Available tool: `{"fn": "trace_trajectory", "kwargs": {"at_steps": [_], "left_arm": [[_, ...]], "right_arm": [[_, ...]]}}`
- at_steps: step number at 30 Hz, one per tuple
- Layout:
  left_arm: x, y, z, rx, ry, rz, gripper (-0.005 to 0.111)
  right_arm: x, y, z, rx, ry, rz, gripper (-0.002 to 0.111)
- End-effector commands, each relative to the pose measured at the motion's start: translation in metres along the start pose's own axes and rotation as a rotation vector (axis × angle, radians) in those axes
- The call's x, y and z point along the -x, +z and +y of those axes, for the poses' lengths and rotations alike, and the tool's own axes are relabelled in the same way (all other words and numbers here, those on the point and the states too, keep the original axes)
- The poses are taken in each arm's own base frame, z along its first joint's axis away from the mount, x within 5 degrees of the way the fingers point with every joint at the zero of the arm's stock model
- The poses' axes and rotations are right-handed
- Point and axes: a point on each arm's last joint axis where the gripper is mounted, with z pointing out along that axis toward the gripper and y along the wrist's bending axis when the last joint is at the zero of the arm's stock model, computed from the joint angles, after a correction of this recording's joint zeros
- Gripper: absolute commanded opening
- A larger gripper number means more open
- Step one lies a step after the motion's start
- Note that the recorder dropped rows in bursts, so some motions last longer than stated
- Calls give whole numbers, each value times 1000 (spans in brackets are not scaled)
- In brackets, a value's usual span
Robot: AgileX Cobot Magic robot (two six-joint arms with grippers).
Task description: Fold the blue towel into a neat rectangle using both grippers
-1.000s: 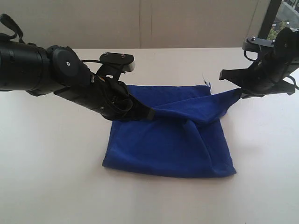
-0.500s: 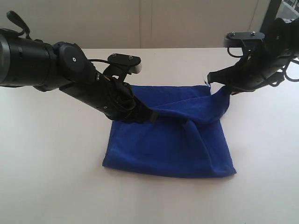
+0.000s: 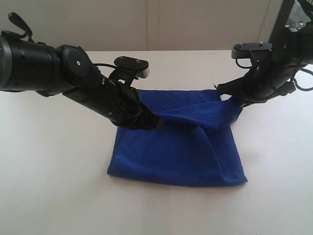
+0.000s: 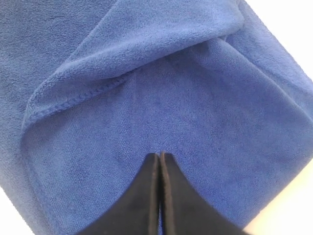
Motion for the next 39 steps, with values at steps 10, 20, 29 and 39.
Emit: {"fn": "trace_trajectory", "kwargs": {"at_steps": [10,20,29,39], "left_arm": [[9,-30,-12,-22,72,-35,0],[11,-95,-19,89,138,-50,0],[10,-96,-18,97,126,-45,0],[8,-95,-17,98,127,-37,0]], "right_arm": [[-6,-150,49,79,-286,-211,0],[-46,-245,112,309,-454,-416,0],[2,-99,116,98,-293,-226,0],[25,-60,56,-79,-75,-200,0]]}}
